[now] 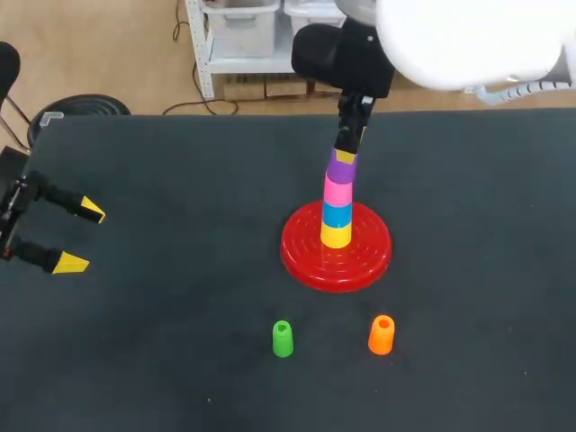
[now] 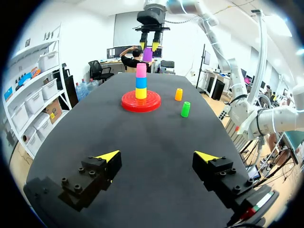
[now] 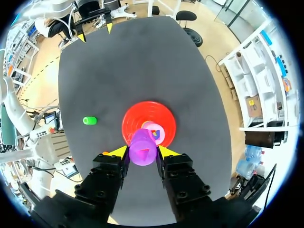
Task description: Pick up and stack the cylinders on the red base in this order: pink,purple,orange,green
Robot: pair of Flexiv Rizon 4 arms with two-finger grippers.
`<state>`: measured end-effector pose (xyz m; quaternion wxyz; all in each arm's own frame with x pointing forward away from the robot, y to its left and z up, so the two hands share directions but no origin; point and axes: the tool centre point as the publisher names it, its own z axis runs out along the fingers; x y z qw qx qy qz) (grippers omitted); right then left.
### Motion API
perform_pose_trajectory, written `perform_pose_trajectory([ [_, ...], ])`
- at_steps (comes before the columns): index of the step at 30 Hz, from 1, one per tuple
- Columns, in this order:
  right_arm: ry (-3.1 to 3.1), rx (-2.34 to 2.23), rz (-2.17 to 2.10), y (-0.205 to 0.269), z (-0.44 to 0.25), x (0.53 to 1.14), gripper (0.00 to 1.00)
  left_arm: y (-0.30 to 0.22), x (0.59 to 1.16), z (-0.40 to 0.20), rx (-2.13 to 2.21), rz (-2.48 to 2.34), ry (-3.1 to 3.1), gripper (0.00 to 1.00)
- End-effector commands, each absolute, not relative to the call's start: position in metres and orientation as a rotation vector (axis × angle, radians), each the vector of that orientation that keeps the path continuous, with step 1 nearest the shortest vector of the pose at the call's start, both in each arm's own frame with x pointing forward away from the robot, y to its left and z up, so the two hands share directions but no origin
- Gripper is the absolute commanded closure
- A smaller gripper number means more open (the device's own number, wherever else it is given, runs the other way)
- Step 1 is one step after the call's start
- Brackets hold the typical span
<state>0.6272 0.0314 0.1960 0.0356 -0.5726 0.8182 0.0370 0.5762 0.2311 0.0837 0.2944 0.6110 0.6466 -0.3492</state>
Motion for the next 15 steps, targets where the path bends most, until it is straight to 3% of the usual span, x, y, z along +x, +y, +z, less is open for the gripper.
perform_pose_trajectory([
  [1, 2.527, -1.775, 0.128, 0.0342, 0.1934, 0.6345, 1.0, 0.232, 0.5765, 0.0826, 1.627, -0.93, 1.717, 0.0],
  [15, 2.538, -1.789, 0.146, 0.0331, 0.1868, 0.6441, 1.0, 0.232, 0.5765, 0.0826, 1.627, -0.93, 1.717, 0.0],
])
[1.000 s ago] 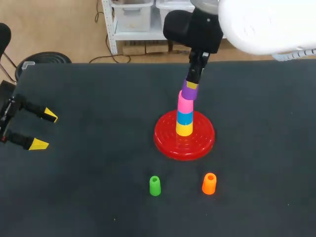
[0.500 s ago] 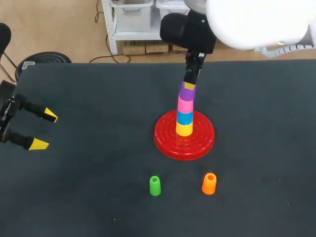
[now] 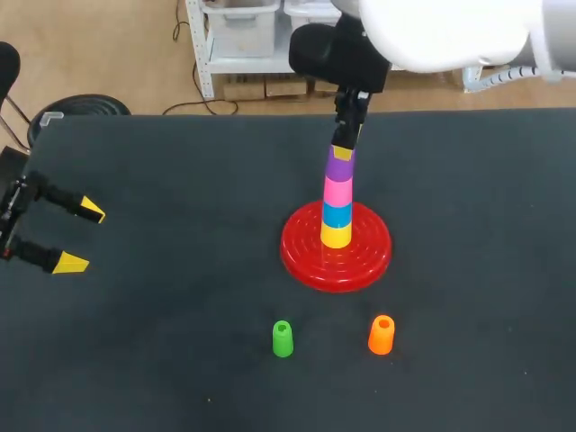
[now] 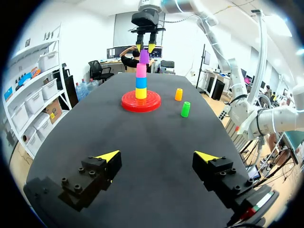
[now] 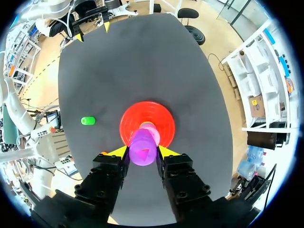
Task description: Pick up and stack the cylinders on the red base in this order: pink,purple,orange,green
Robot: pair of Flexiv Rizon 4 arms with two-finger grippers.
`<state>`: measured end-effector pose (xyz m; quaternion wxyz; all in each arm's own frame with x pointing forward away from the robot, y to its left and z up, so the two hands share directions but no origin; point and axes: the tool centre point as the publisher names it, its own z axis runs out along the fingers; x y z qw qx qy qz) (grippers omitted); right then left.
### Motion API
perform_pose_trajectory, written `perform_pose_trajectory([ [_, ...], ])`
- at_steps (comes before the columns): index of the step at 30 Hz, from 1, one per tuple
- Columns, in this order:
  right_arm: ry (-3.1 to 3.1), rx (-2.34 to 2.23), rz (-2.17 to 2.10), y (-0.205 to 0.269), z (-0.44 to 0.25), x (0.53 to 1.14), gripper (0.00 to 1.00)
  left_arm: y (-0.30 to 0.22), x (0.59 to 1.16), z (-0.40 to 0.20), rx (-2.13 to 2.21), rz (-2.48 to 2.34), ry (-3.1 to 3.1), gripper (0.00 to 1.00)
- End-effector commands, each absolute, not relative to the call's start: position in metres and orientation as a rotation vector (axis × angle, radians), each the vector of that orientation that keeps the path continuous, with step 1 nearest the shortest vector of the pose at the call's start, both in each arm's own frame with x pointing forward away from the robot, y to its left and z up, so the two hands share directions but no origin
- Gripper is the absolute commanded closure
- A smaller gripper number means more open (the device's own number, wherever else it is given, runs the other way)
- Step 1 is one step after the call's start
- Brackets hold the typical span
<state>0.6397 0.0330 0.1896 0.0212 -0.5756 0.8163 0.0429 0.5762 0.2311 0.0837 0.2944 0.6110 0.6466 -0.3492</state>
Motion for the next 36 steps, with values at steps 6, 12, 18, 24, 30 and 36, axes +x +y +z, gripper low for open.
perform_pose_trajectory([
  [6, 2.551, -1.817, 0.159, 0.035, 0.1812, 0.6461, 1.0, 0.232, 0.5765, 0.0826, 1.627, -0.93, 1.717, 0.0],
  [12, 2.558, -1.822, 0.167, 0.0343, 0.1786, 0.6467, 1.0, 0.232, 0.5765, 0.0826, 1.627, -0.93, 1.717, 0.0],
  [18, 2.548, -1.809, 0.151, 0.0324, 0.1838, 0.6439, 1.0, 0.232, 0.5765, 0.0826, 1.627, -0.93, 1.717, 0.0],
  [24, 2.55, -1.793, 0.14, 0.0288, 0.187, 0.6428, 1.0, 0.232, 0.5765, 0.0826, 1.627, -0.93, 1.717, 0.0],
  [30, 2.557, -1.777, 0.148, 0.0255, 0.1839, 0.644, 1.0, 0.232, 0.5765, 0.0826, 1.627, -0.93, 1.717, 0.0],
  [36, 2.563, -1.786, 0.158, 0.0268, 0.1805, 0.6472, 1.0, 0.232, 0.5765, 0.0826, 1.627, -0.93, 1.717, 0.0],
])
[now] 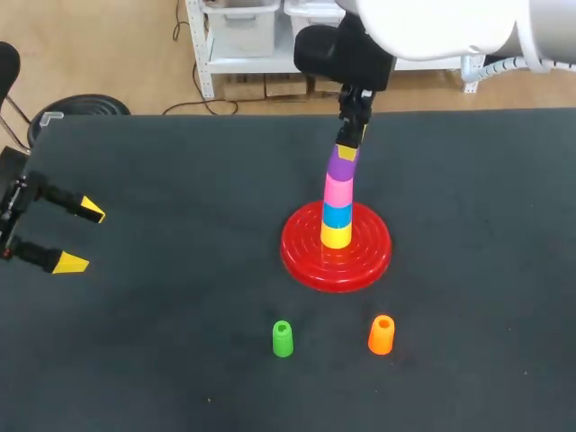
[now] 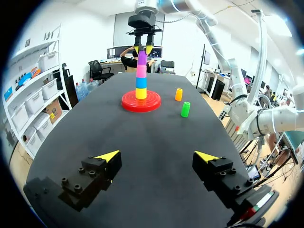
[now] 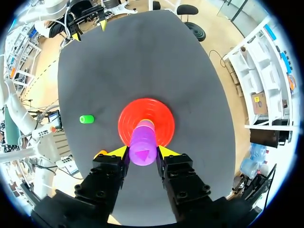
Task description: Pick up and stack the cylinders on the red base in this order: pink,purple,orange,green
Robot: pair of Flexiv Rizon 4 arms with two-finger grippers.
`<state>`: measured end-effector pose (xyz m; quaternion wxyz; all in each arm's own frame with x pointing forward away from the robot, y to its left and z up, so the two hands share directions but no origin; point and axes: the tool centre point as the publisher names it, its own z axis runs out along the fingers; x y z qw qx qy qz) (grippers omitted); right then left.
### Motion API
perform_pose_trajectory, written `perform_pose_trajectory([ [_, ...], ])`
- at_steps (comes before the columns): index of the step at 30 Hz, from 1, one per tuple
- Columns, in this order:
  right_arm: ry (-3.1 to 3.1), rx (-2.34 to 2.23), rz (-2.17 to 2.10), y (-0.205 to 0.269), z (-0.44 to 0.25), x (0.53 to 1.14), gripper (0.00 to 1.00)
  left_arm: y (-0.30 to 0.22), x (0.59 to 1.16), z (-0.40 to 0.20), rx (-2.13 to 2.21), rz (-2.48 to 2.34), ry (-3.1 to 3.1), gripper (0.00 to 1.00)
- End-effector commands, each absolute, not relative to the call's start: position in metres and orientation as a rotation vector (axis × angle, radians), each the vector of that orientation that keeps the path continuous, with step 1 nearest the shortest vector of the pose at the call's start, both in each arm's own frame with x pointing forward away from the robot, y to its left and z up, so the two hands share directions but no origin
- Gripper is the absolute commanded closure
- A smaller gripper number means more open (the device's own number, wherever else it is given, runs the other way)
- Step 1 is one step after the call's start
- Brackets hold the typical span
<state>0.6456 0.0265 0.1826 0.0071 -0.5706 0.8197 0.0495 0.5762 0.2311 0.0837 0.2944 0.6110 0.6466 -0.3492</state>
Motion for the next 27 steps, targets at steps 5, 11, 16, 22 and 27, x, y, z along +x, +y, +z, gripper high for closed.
perform_pose_trajectory([
  [5, 2.557, -1.793, 0.152, 0.028, 0.183, 0.651, 1.0, 0.232, 0.577, 0.083, 1.627, -0.93, 1.717, 0.0],
  [11, 2.562, -1.819, 0.149, 0.032, 0.182, 0.654, 1.0, 0.232, 0.577, 0.083, 1.627, -0.93, 1.717, 0.0],
  [16, 2.58, -1.867, 0.144, 0.036, 0.18, 0.655, 1.0, 0.232, 0.577, 0.083, 1.627, -0.93, 1.717, 0.0],
  [22, 2.59, -1.908, 0.126, 0.04, 0.179, 0.654, 1.0, 0.232, 0.577, 0.083, 1.627, -0.93, 1.717, 0.0],
  [27, 2.596, -1.94, 0.113, 0.043, 0.176, 0.653, 1.0, 0.232, 0.577, 0.083, 1.627, -0.93, 1.717, 0.0],
])
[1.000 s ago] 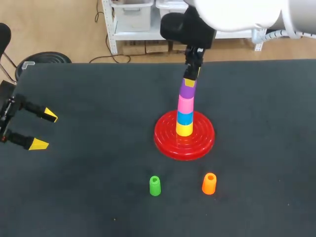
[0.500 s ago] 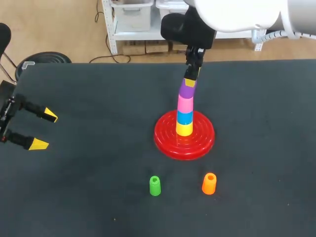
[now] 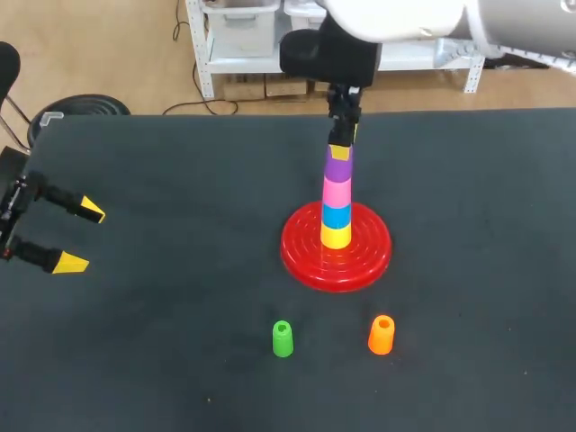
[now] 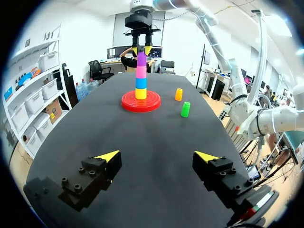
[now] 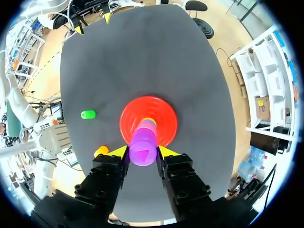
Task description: Pick up and stack the cylinders on the red base in this order: pink,purple,orange,green
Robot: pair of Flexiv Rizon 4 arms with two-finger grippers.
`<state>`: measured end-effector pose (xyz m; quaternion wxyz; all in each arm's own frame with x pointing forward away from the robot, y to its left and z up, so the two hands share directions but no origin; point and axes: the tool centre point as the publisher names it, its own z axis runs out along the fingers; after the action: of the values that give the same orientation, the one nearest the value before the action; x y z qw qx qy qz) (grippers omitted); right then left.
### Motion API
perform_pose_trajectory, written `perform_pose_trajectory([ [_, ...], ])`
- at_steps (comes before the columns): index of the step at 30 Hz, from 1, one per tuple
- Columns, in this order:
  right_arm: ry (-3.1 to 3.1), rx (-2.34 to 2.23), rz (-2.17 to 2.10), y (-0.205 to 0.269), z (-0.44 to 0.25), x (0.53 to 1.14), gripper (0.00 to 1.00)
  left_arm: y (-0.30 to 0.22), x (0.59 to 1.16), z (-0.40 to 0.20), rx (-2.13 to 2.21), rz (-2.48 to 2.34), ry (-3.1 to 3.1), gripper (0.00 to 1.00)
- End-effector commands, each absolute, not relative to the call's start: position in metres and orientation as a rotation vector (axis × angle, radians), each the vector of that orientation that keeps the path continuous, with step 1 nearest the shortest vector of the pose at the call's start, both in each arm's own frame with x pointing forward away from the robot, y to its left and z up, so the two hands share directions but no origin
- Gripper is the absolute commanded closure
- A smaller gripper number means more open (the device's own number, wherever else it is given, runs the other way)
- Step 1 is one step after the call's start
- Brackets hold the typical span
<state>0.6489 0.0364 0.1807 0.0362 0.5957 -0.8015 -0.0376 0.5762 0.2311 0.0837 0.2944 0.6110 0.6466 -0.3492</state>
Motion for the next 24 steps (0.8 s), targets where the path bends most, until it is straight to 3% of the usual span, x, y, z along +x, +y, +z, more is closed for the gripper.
perform_pose_trajectory([
  [1, -2.429, 1.819, -0.104, 0.043, 0.175, 0.652, 1.0, 0.232, 0.577, 0.083, 1.627, -0.93, 1.717, 0.0],
  [18, -2.484, 1.818, -0.112, 0.04, 0.169, 0.643, 1.0, 0.232, 0.577, 0.083, 1.627, -0.93, 1.717, 0.0],
  [19, -2.484, 1.818, -0.128, 0.04, 0.17, 0.643, 0.95, 0.232, 0.577, 0.083, 1.627, -0.93, 1.717, 0.0],
  [20, -2.488, 1.817, -0.128, 0.04, 0.171, 0.642, 0.67, 0.232, 0.577, 0.083, 1.627, -0.93, 1.717, 0.0],
  [21, -2.492, 1.832, -0.129, 0.041, 0.172, 0.641, 0.0, 0.232, 0.577, 0.083, 1.627, -0.93, 1.717, 0.0],
  [24, -2.516, 1.838, -0.14, 0.042, 0.173, 0.638, 0.0, 0.232, 0.577, 0.083, 1.627, -0.93, 1.717, 0.0],
])
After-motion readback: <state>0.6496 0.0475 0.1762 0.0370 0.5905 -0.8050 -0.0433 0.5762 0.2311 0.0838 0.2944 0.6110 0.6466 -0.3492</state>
